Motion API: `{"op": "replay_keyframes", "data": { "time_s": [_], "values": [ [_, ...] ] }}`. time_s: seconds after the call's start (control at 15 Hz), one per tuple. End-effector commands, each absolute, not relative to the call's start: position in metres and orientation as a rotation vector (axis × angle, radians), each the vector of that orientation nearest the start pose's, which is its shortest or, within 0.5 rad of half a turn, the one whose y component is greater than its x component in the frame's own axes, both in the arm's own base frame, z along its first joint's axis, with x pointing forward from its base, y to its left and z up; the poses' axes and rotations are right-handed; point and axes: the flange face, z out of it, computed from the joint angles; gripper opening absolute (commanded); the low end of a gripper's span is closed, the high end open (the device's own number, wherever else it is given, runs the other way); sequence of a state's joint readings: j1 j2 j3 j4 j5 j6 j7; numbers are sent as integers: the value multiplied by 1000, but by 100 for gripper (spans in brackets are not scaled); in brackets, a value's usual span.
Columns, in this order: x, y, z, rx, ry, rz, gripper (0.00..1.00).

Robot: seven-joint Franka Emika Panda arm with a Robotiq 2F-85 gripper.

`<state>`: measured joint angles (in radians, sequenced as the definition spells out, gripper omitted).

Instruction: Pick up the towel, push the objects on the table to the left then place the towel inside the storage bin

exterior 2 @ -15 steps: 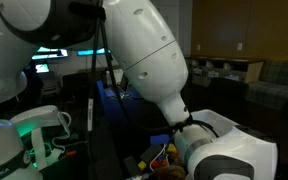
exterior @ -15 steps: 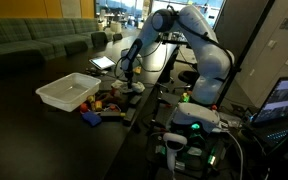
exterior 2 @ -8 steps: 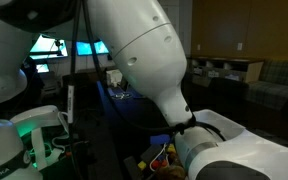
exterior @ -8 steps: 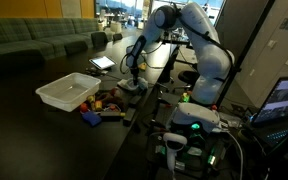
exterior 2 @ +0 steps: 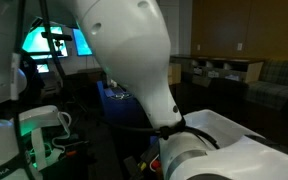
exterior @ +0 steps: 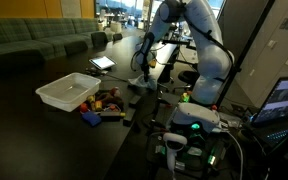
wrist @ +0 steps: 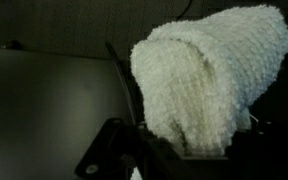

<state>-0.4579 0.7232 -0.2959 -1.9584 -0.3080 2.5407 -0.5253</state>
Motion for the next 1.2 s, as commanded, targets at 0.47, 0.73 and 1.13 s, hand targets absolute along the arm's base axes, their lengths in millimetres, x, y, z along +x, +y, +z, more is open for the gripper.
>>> {"op": "replay_keyframes", "data": {
  "time_s": [0.47,0.73,1.13],
  "values": [
    [359,-347,130,-3172,-574,896,11],
    [357,-311,108,-3124,-813,986,11],
    [379,-241,74,-3113,-999,851,11]
  ]
}}
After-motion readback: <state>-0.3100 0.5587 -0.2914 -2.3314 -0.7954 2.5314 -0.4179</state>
